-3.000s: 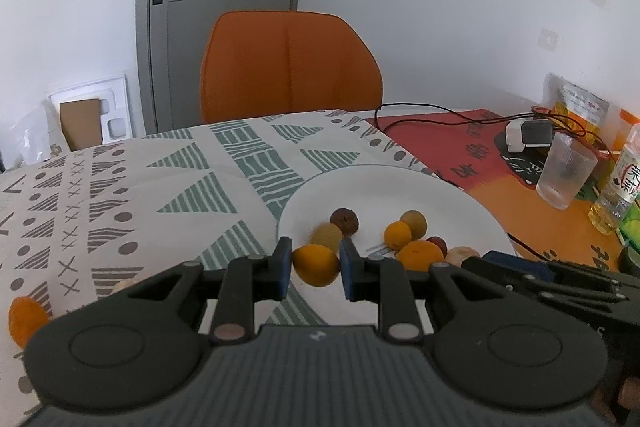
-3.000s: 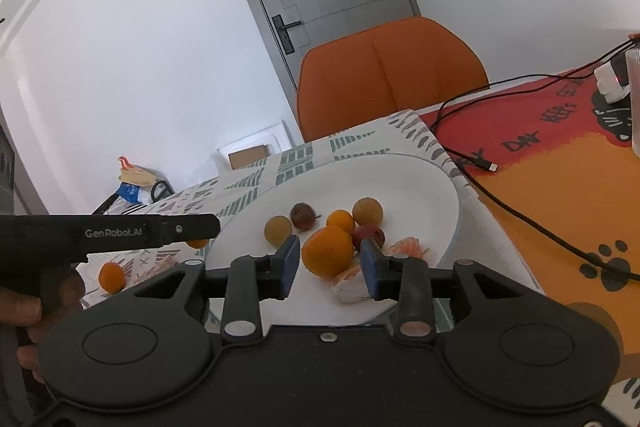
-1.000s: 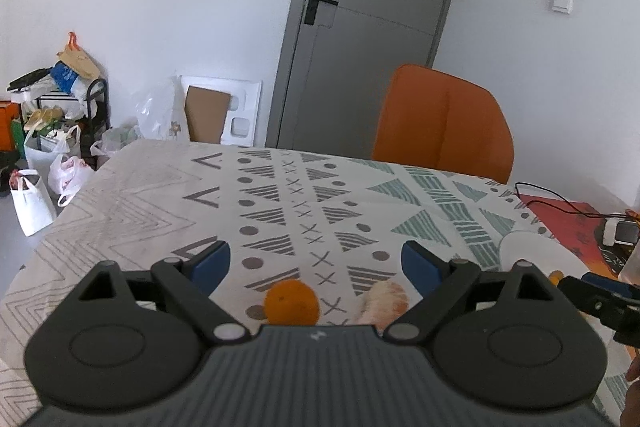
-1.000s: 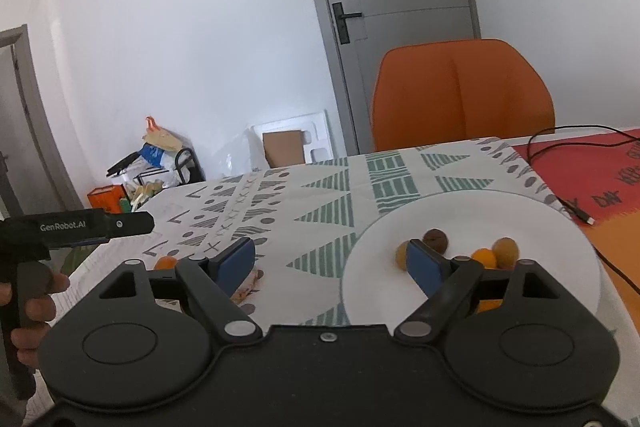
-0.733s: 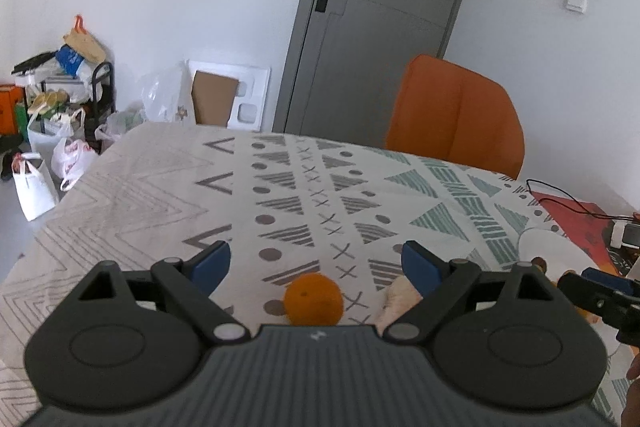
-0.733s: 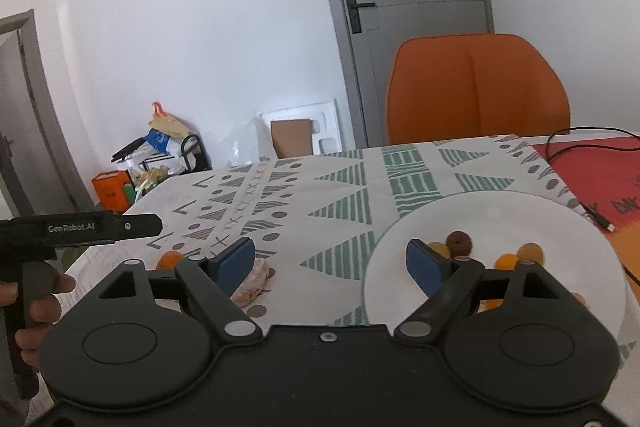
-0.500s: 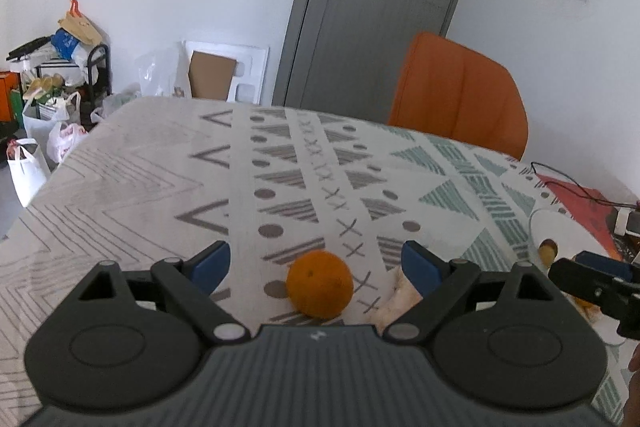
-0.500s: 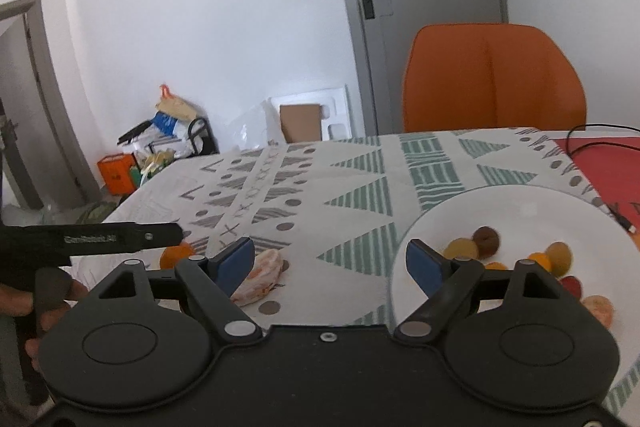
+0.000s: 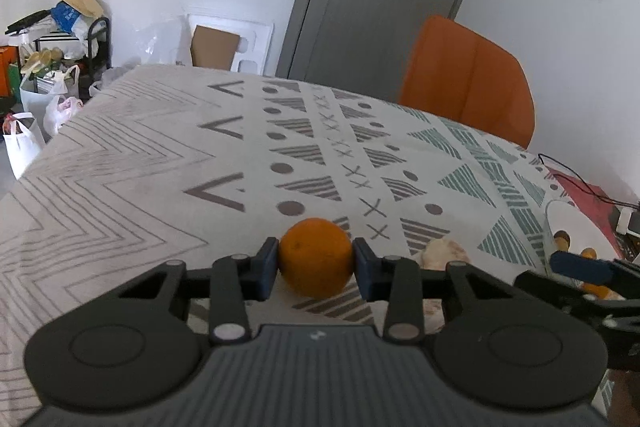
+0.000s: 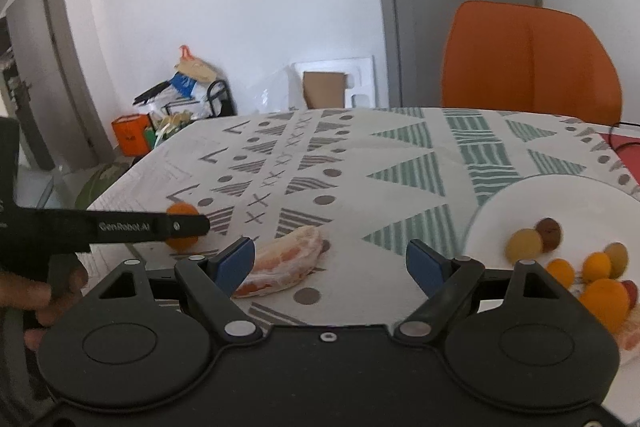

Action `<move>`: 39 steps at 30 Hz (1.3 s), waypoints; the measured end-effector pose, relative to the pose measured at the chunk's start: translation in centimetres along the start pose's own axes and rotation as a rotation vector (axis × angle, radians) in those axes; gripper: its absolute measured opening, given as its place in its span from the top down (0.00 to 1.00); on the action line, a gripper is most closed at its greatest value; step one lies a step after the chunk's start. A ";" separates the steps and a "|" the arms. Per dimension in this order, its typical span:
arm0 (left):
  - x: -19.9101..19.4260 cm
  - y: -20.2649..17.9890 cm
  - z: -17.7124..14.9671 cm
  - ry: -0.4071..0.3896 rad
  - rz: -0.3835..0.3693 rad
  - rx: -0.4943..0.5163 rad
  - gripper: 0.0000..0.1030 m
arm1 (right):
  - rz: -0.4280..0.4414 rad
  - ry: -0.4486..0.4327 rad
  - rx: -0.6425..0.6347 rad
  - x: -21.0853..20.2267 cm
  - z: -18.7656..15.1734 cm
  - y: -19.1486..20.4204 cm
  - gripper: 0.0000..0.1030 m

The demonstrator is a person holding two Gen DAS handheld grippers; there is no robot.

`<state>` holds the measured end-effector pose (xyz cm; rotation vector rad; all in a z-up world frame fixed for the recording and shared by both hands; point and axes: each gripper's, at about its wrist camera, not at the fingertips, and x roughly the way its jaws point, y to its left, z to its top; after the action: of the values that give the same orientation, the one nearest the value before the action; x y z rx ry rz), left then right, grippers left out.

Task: Organize fruits
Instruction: 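Grasp the last orange with the left gripper while the right grasps the grapefruit segment, then carry the orange and grapefruit segment in both grippers over the white plate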

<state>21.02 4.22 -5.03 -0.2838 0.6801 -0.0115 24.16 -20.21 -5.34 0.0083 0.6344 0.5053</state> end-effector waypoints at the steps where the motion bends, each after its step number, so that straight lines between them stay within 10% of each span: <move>1: -0.2 0.1 0.1 -0.003 -0.002 -0.004 0.63 | 0.006 0.011 -0.012 0.3 0.0 0.3 0.20; 24: -3.8 4.6 -0.6 -0.064 0.050 -0.113 0.63 | 0.052 0.136 -0.296 5.3 -0.5 5.7 0.00; 39: -5.3 4.0 -0.9 -0.082 0.061 -0.101 0.63 | 0.097 0.132 -0.217 4.3 0.1 3.5 0.22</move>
<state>15.99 8.36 -3.42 -0.3580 0.6082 0.0926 25.66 -15.15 -7.15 -0.2018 0.7081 0.6704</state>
